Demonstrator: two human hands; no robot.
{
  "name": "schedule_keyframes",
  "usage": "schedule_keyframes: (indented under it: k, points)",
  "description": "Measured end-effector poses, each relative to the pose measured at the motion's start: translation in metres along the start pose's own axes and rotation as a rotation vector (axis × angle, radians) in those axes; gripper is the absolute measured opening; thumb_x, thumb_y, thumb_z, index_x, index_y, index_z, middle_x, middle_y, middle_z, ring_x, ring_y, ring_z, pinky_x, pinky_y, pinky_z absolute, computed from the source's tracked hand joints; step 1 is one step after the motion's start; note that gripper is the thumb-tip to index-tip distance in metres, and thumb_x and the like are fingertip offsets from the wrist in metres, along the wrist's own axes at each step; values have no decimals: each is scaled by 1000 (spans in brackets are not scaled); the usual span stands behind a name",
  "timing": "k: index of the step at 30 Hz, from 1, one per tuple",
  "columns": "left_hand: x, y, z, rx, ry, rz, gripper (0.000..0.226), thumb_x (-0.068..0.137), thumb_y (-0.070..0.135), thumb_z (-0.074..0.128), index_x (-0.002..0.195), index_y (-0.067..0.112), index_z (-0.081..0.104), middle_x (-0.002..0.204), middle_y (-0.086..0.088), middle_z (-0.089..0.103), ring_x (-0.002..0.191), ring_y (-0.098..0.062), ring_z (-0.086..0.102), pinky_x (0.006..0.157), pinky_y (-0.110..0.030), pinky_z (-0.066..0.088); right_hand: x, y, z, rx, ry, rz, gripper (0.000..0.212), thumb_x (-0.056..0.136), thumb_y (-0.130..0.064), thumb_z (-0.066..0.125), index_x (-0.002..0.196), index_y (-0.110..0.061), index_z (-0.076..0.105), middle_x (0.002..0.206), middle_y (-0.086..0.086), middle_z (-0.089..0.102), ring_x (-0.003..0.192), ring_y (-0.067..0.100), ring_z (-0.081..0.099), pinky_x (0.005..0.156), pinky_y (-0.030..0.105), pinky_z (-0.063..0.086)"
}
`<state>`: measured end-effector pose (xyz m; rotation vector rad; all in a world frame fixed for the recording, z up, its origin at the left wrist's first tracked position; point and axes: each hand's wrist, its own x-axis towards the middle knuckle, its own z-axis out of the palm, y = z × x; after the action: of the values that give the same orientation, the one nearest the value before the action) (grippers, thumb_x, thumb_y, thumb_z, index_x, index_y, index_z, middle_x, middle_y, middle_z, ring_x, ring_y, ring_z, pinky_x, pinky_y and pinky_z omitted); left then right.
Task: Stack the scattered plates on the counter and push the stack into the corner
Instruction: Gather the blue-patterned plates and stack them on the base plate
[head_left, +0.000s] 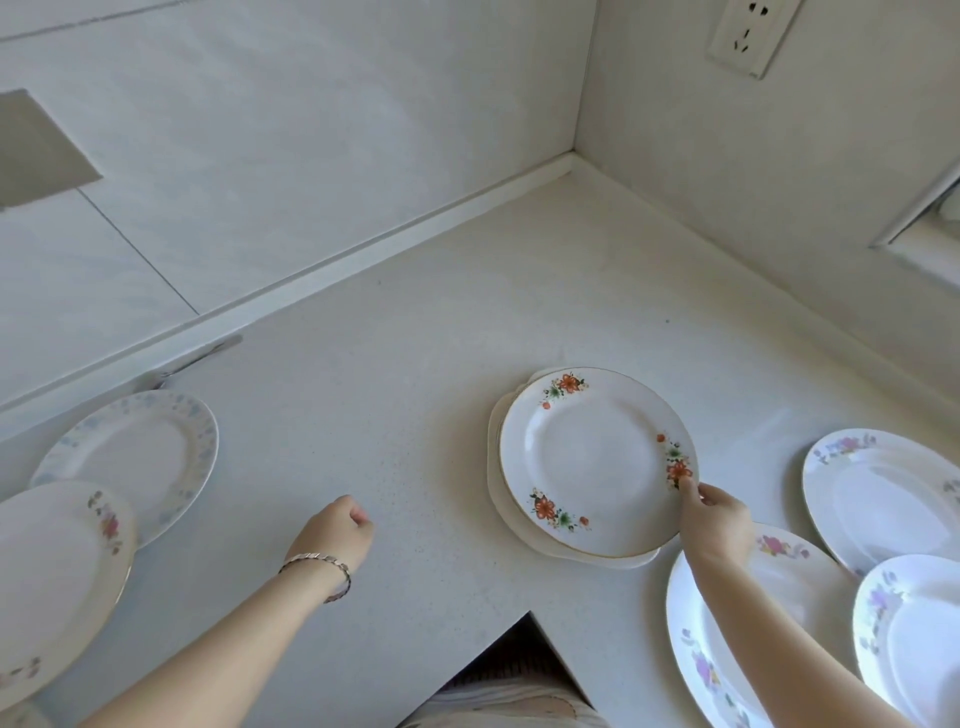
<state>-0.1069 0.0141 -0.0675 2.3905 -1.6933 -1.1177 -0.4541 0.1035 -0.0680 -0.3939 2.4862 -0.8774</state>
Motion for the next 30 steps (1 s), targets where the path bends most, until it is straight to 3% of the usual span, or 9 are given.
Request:
schedule_keyframes:
  k: [3, 6, 9, 13, 15, 19, 22, 27, 30]
  points:
    - [-1, -3, 1, -2, 5, -5, 22, 87, 13, 42, 67, 22, 45, 87, -8, 69, 85, -30, 69, 79, -35, 53, -3, -7, -2, -20, -16, -6, 33, 92, -31, 47, 103, -6, 65, 104, 25, 60, 81, 35, 56, 72, 36, 42]
    - [-2, -10, 2, 1, 7, -17, 21, 87, 14, 42, 67, 22, 44, 87, -7, 70, 84, -29, 69, 77, -35, 53, -17, -26, -9, -172, -33, -166, 43, 91, -19, 46, 134, -17, 43, 131, 11, 41, 98, 34, 58, 77, 37, 42]
    - [-5, -21, 0, -7, 18, -42, 20, 86, 15, 40, 68, 22, 45, 83, -6, 70, 82, -29, 69, 76, -35, 54, -33, -52, 3, -317, -215, -550, 33, 90, -12, 49, 122, -14, 55, 108, 2, 49, 81, 21, 55, 72, 31, 46]
    - [-11, -47, -13, -37, 70, -103, 18, 85, 15, 40, 70, 22, 46, 70, -2, 64, 73, -27, 64, 72, -31, 51, -80, -89, 50, -457, -703, -700, 25, 90, -15, 50, 110, -14, 64, 88, -2, 60, 71, 12, 57, 66, 21, 47]
    - [-15, -67, -25, -54, 108, -136, 19, 85, 14, 40, 70, 23, 46, 66, 0, 61, 69, -25, 59, 69, -29, 47, -114, -106, 79, -512, -794, -774, 27, 89, -15, 48, 110, -15, 65, 89, 0, 62, 85, 18, 60, 76, 21, 44]
    - [-26, -119, -58, -112, 168, -216, 21, 86, 14, 39, 67, 22, 42, 65, 0, 59, 68, -24, 57, 69, -29, 45, -191, -127, 135, -665, -994, -877, 27, 89, -20, 48, 111, -18, 63, 94, -4, 56, 87, 14, 54, 82, 23, 45]
    - [-36, -171, -87, -152, 219, -280, 19, 86, 15, 39, 69, 22, 43, 67, -2, 61, 70, -25, 58, 73, -32, 49, -253, -135, 174, -814, -1126, -940, 29, 91, -21, 46, 116, -16, 60, 119, 2, 60, 110, 19, 57, 93, 26, 43]
    - [-50, -264, -128, -177, 258, -398, 21, 88, 18, 41, 68, 22, 42, 87, -7, 69, 78, -25, 61, 76, -31, 49, -350, -128, 238, -867, -1215, -905, 38, 93, -27, 44, 128, -14, 50, 132, 5, 54, 120, 22, 53, 96, 30, 43]
    - [-52, -308, -146, -189, 239, -440, 21, 89, 19, 42, 68, 23, 42, 90, -6, 70, 84, -26, 64, 75, -31, 49, -394, -113, 283, -691, -1210, -638, 59, 92, -38, 47, 140, -8, 32, 132, 12, 52, 118, 27, 55, 97, 36, 46]
